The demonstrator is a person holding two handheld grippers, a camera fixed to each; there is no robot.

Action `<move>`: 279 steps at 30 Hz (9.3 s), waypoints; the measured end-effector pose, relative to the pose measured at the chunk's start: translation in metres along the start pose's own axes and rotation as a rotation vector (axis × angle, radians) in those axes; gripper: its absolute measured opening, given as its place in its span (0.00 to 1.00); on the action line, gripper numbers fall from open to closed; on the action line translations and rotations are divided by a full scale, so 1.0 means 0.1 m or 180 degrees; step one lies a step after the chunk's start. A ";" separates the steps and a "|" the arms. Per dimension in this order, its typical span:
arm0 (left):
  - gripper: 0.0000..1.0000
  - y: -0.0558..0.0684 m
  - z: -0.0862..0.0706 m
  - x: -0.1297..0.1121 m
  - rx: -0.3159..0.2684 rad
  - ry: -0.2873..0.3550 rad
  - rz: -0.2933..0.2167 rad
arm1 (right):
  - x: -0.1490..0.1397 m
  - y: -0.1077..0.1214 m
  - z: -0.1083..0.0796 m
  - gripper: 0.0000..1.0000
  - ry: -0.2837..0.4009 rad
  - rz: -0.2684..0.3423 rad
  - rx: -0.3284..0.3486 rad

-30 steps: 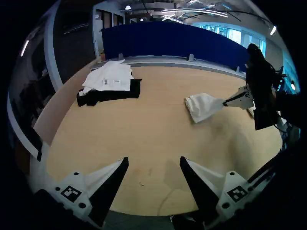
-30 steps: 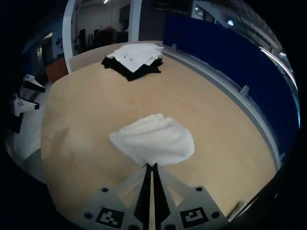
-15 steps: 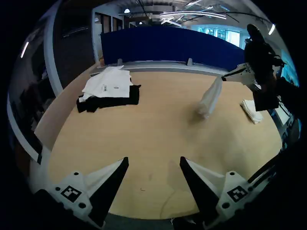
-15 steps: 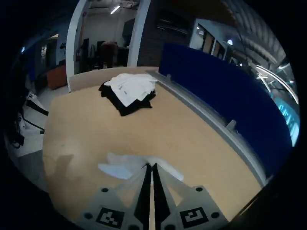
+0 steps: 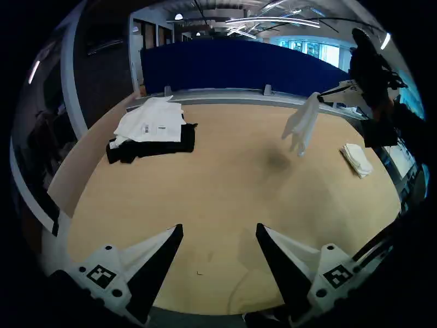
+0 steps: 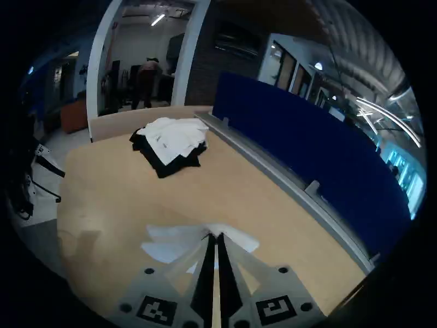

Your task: Fold towel

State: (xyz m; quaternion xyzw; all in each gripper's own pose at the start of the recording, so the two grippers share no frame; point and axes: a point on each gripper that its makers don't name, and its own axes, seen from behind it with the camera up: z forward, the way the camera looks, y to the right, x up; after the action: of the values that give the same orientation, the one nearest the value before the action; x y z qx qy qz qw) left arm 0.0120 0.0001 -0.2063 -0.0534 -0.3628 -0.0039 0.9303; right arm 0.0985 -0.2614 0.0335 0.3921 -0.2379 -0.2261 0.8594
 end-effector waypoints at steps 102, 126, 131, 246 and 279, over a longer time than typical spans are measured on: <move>1.00 0.55 0.26 0.23 -0.0176 -0.0145 0.0500 | -3.81 1.57 -2.07 0.03 -0.1426 0.1429 -0.1302; 1.00 0.52 0.24 0.22 -0.0166 -0.0146 0.0501 | -4.33 1.50 -1.93 0.04 -0.1736 0.1765 -0.1473; 1.00 0.51 0.23 0.22 -0.0162 -0.0142 0.0504 | -4.34 1.52 -1.94 0.05 -0.1754 0.1778 -0.1517; 0.99 0.31 0.12 2.18 0.0005 0.1899 0.0056 | -1.20 0.79 -2.22 1.00 0.0692 0.1712 -0.2083; 0.99 0.28 0.57 1.87 0.0265 0.2236 0.0260 | -1.43 1.01 -2.31 1.00 0.0531 0.2209 -0.2586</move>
State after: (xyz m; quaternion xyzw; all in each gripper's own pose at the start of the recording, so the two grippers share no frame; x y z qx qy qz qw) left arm 0.1127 0.0397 -0.0405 -0.0253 -0.0182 0.0300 0.9991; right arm 0.1421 0.0112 -0.0544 -0.0568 -0.1778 0.0292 0.9820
